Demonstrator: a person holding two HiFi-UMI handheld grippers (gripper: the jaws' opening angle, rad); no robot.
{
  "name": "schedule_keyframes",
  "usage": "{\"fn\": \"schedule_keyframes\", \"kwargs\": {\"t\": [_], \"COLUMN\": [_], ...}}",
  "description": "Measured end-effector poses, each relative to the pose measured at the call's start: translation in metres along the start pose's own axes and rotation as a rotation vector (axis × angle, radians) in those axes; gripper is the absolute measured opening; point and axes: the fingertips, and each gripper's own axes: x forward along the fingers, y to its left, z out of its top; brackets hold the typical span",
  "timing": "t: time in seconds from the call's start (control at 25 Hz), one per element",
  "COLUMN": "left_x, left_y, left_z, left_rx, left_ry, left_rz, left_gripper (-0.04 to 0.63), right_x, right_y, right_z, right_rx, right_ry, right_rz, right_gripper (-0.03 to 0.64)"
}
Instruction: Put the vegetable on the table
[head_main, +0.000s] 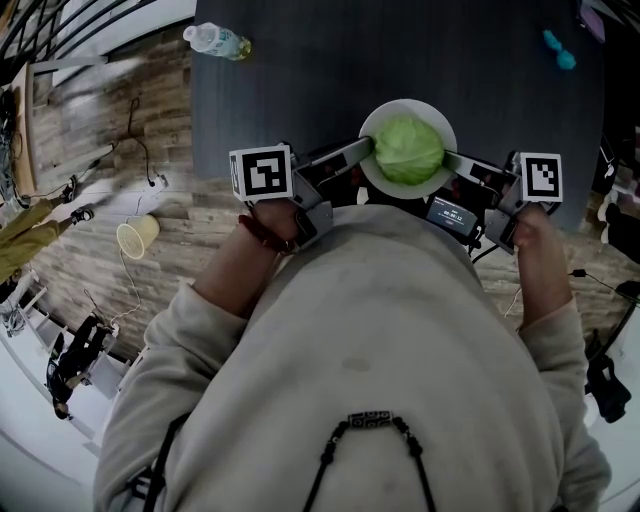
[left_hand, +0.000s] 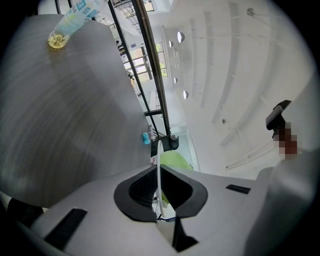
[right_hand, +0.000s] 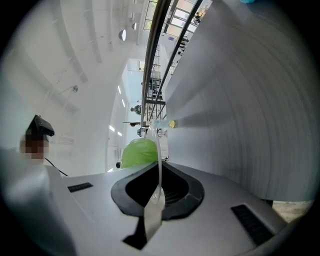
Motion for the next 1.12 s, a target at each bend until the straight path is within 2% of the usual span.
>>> {"fn": "schedule_keyframes", "kwargs": {"t": [0.08, 0.28, 0.48, 0.72, 0.84, 0.96, 1.12], "left_x": [0.001, 0.003, 0.006, 0.009, 0.012, 0.014, 0.015], "left_y": [0.001, 0.008, 0.017, 0.029, 0.032, 0.038, 0.047], "left_z": [-0.001, 0.002, 0.007, 0.012, 0.011, 0.012, 0.016], "left_rx": [-0.016, 0.002, -0.036, -0.003, -0.032, -0.014, -0.033], "left_ry": [-0.003, 0.000, -0.001, 0.018, 0.009, 0.011, 0.005], "left_rz": [-0.001, -0.003, -0.004, 0.009, 0.005, 0.014, 0.019], "left_gripper": [0.020, 0.020, 0.020, 0.020, 0.020, 0.019, 0.018], "right_x": [0.000, 0.001, 0.005, 0.010, 0.008, 0.009, 0.015], "right_y": [-0.002, -0.008, -0.016, -0.025, -0.030, -0.035, -0.042], "right_z": [0.000, 0.003, 0.009, 0.013, 0.014, 0.016, 0.021], "right_rx": [0.005, -0.001, 0.010, 0.012, 0.010, 0.005, 0.011], "right_ry": [-0.003, -0.008, -0.012, -0.016, -0.016, -0.011, -0.007], "right_rz": [-0.004, 0.003, -0.003, -0.006, -0.012, -0.014, -0.010], "right_gripper": [0.025, 0.025, 0.025, 0.025, 0.025, 0.025, 0.025]}}
